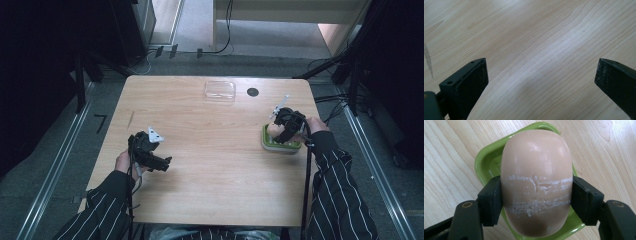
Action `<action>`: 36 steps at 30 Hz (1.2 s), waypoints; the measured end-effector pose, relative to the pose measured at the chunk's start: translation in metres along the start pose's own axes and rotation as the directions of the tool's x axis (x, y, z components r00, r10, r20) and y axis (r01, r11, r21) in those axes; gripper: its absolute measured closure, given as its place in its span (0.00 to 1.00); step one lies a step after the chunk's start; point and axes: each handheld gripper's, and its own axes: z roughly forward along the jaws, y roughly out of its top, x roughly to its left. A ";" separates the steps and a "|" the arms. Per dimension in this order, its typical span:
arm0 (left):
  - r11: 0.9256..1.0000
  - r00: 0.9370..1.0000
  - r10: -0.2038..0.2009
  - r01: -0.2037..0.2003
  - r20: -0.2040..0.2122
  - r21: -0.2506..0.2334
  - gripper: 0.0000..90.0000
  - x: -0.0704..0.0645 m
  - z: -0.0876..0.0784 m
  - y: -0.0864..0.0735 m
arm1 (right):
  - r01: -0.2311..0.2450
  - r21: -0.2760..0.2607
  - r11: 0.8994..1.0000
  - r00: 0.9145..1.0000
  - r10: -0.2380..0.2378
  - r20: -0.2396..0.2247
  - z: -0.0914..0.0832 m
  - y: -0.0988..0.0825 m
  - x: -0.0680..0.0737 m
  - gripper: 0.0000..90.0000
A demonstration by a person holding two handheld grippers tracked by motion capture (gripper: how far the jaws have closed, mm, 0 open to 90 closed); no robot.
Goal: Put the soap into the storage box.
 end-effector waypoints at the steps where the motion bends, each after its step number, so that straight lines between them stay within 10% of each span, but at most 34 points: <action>1: 1.000 1.000 0.000 0.000 0.000 0.000 0.00 0.000 0.000 0.000 | 0.003 0.003 1.000 1.000 -0.003 -0.002 0.001 0.000 0.000 0.37; 36: 1.000 1.000 -0.002 0.002 -0.004 0.000 0.00 0.000 0.000 0.000 | 0.050 0.021 0.999 0.998 -0.051 0.026 0.018 -0.004 -0.002 0.37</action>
